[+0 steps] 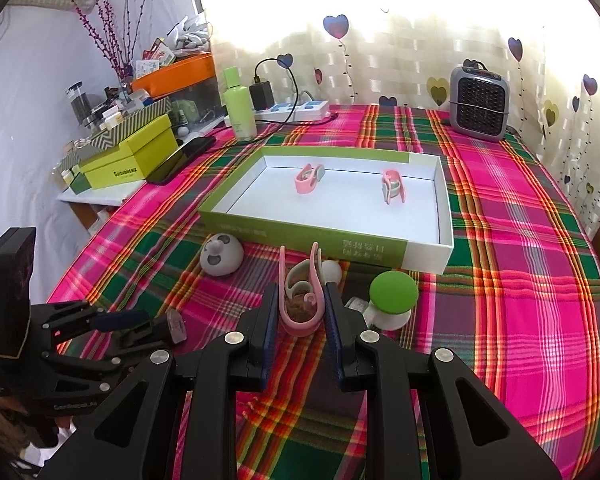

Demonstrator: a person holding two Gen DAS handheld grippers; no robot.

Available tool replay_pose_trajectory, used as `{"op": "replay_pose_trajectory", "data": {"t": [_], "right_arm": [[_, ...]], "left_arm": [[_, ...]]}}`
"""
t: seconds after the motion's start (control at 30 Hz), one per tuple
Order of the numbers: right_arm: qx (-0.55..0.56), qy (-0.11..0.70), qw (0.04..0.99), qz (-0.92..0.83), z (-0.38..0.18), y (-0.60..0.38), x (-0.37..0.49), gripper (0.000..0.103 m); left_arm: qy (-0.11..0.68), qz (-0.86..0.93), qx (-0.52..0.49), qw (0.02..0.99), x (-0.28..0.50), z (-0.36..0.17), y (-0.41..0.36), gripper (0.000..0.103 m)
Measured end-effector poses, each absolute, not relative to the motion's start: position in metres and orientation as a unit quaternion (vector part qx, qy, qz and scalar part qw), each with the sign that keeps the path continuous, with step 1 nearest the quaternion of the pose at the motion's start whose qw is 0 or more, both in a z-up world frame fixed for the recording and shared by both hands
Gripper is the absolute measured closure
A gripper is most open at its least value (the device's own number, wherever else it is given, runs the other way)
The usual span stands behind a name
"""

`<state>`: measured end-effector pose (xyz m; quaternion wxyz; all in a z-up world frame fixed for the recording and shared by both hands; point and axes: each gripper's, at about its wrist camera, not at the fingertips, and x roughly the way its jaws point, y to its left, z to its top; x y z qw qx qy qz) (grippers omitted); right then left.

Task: Organize objects
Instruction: 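Carry the black case with the left tool while the right tool carries the pink clip, then lower the black case into the box with the left tool while the right tool lowers its clip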

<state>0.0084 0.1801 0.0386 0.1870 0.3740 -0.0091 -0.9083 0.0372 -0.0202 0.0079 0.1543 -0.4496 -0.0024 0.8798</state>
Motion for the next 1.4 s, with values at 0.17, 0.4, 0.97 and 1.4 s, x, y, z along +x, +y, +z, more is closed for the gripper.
{"op": "replay_pose_trajectory", "data": {"t": [0.17, 0.4, 0.97, 1.4], "right_arm": [[0.374, -0.007, 0.187, -0.908, 0.039, 0.179, 0.012, 0.080], [0.373, -0.007, 0.187, -0.909, 0.040, 0.177, 0.014, 0.080], [0.373, -0.009, 0.187, -0.909, 0.040, 0.179, 0.011, 0.080], [0.371, -0.011, 0.188, -0.909, 0.043, 0.182, 0.000, 0.080]], "left_arm": [[0.015, 0.884, -0.443, 0.149, 0.038, 0.006, -0.016, 0.053], [0.052, 0.889, -0.435, 0.132, 0.040, 0.006, -0.007, 0.071], [0.032, 0.899, -0.416, 0.129, 0.035, 0.029, -0.002, 0.078], [0.017, 0.905, -0.402, 0.141, 0.014, 0.051, 0.018, 0.078]]}}
